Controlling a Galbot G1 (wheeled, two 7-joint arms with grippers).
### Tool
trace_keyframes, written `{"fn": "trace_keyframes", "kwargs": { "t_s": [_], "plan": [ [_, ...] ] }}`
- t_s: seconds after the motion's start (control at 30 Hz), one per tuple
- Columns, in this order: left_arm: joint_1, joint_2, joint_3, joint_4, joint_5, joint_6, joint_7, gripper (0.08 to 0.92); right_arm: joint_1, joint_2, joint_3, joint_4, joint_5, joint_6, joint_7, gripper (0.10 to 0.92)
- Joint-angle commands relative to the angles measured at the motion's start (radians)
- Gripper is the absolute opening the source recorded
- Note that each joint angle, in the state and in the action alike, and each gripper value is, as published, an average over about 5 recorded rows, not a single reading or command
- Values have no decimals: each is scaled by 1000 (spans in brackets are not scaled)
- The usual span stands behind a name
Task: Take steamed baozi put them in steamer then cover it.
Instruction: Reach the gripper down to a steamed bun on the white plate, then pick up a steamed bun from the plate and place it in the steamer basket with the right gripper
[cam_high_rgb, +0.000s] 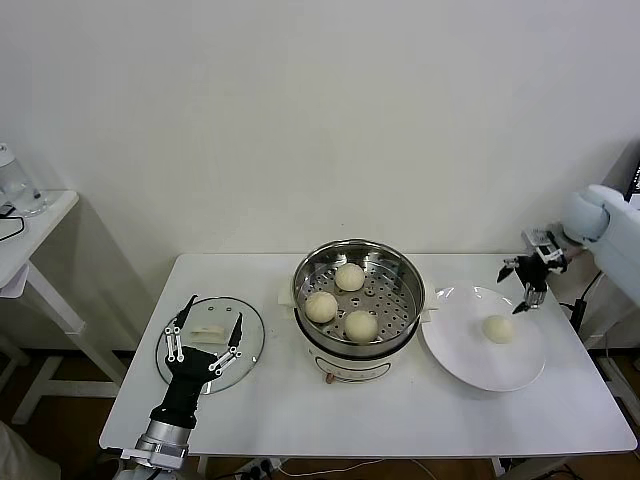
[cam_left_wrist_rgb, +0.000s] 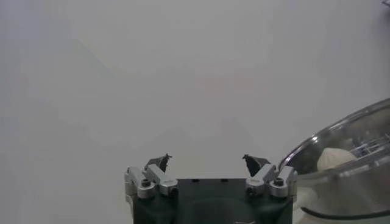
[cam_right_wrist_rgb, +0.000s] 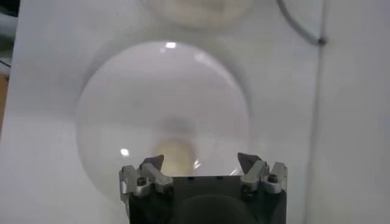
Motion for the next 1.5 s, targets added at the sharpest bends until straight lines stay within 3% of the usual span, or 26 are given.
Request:
{"fn": "trace_keyframes", "kwargs": {
  "t_s": [0.03, 0.7, 0.97, 1.2, 1.5],
  "plan": [
    [1, 1, -2, 11, -1, -3, 0, 823, -134, 54, 85, -133, -43, -10, 39, 823],
    [-3, -5, -8, 42, -3, -11, 1, 823, -155, 149, 124, -220, -84, 7, 84, 821],
    [-4, -5, -9, 39, -4, -10, 1, 823, -146, 139, 115, -209, -92, 10, 84, 730],
    [-7, -9, -5, 44, -4, -8, 2, 823, -78, 105, 72, -136, -64, -5, 52, 675],
    [-17, -4, -2, 30, -6, 1, 2, 823, 246, 36, -159, 98, 78, -86, -141, 678]
  ]
}}
